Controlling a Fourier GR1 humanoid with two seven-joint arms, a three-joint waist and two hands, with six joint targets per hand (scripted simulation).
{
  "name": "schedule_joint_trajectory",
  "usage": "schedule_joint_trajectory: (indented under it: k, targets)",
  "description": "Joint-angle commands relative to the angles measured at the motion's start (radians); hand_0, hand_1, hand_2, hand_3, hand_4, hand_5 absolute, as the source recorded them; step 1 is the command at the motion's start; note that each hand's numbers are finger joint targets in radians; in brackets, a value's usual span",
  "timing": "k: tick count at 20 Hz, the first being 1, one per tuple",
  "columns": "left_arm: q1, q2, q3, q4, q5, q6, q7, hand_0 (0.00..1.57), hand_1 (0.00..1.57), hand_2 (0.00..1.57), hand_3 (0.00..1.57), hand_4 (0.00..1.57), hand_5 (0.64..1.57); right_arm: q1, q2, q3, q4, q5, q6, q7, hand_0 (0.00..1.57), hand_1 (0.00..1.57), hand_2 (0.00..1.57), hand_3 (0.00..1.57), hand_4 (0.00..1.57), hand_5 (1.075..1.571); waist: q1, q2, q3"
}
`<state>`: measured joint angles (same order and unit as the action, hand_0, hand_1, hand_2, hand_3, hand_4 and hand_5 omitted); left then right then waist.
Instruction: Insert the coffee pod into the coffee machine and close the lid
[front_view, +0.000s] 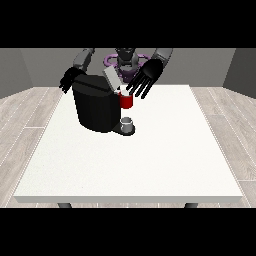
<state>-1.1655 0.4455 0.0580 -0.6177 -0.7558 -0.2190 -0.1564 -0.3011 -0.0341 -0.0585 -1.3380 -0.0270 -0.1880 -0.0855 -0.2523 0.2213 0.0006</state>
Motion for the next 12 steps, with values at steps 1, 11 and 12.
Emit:
schedule_joint_trajectory:
  k: [1,11,12]
  targets:
    - [0.023,0.025,0.018,-0.008,0.015,-0.029,-0.041,0.0,0.0,0.0,0.0,0.0,1.571,0.0,-0.029,-0.051,0.018,-0.042,0.024,-0.021,0.0,0.0,0.0,0.0,0.41,1.571,0.027,-0.005,-0.0003]
    - [0.166,-0.138,0.158,-0.029,0.186,0.02,0.001,0.0,0.0,0.0,0.0,0.0,1.571,0.129,-0.013,-0.037,0.019,-0.028,0.009,-0.013,0.0,0.0,0.0,0.0,0.43,1.571,0.103,-0.197,-0.0019]
    - [0.167,-0.136,0.164,-0.04,0.198,0.001,0.004,0.0,0.0,0.0,0.0,0.0,1.571,0.156,0.001,-0.04,0.037,-0.029,0.002,-0.04,0.0,0.0,0.0,0.0,0.42,1.571,0.123,-0.219,-0.001]
